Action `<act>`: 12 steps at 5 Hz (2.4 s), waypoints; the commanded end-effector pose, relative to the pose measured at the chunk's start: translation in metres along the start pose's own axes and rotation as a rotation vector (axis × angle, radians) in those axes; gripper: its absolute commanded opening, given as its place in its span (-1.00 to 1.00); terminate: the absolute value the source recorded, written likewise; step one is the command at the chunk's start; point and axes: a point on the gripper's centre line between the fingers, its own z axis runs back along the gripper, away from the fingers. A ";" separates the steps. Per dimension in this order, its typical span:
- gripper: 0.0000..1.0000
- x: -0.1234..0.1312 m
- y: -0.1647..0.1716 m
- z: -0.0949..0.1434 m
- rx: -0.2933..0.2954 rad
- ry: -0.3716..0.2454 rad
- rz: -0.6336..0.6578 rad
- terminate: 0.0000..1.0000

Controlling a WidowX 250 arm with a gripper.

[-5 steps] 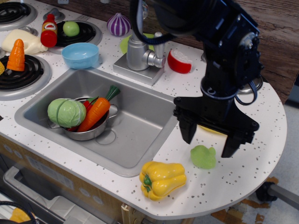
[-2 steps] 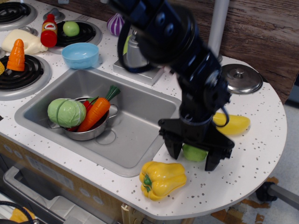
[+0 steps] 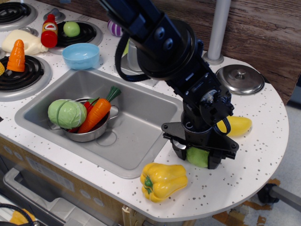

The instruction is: Put broccoli in bowl

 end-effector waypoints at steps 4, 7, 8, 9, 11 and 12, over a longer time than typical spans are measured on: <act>-1.00 0.051 0.115 0.054 0.244 0.032 -0.009 -1.00; -1.00 0.131 0.241 0.070 0.359 -0.121 -0.002 -1.00; -1.00 0.158 0.274 0.074 0.330 -0.163 -0.064 -1.00; -1.00 0.173 0.295 0.065 0.283 -0.183 -0.128 -1.00; 1.00 0.173 0.295 0.065 0.283 -0.183 -0.128 -1.00; 1.00 0.173 0.295 0.065 0.283 -0.183 -0.128 1.00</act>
